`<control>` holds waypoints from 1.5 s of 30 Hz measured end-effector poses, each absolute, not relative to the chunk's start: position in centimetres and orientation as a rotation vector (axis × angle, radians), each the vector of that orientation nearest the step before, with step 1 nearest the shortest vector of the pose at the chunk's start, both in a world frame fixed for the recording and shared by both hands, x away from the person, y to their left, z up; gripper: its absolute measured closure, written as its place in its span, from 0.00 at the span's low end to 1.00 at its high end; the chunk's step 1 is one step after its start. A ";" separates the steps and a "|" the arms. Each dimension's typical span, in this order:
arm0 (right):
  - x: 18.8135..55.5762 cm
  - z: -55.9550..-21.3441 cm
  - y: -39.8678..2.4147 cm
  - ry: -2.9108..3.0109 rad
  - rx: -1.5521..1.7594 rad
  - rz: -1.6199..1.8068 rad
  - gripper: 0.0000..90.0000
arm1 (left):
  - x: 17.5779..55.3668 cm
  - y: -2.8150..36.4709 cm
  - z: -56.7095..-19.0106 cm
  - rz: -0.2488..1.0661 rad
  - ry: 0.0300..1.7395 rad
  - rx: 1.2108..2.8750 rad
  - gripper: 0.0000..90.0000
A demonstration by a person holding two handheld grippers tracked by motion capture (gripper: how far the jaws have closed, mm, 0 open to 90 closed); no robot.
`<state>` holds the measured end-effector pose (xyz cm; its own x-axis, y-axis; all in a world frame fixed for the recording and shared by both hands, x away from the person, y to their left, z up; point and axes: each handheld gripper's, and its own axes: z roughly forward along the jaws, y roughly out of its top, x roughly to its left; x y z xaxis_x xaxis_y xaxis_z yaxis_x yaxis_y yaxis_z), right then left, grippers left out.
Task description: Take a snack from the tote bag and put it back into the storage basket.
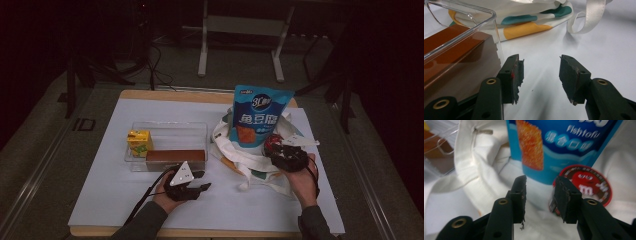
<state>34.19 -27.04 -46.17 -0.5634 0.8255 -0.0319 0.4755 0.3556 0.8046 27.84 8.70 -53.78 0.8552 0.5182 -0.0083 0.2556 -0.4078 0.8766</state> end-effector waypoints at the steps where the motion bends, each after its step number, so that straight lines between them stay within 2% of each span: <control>1: 34.4 -46.0 -27.0 2.188 1.137 1.079 0.66 | 27.8 8.7 -53.8 0.325 0.566 2.011 0.57; 18: 37.7 -43.1 -27.5 2.153 1.175 1.056 0.55 | 27.8 8.6 -53.8 0.331 0.555 2.023 0.57; 35: 40.5 -40.4 -28.2 2.065 1.236 1.116 0.33 | 27.7 8.5 -53.8 0.339 0.551 2.023 0.57; 45: 42.4 -39.1 -28.6 2.068 1.228 1.161 0.33 | 27.6 8.5 -53.8 0.342 0.552 2.022 0.57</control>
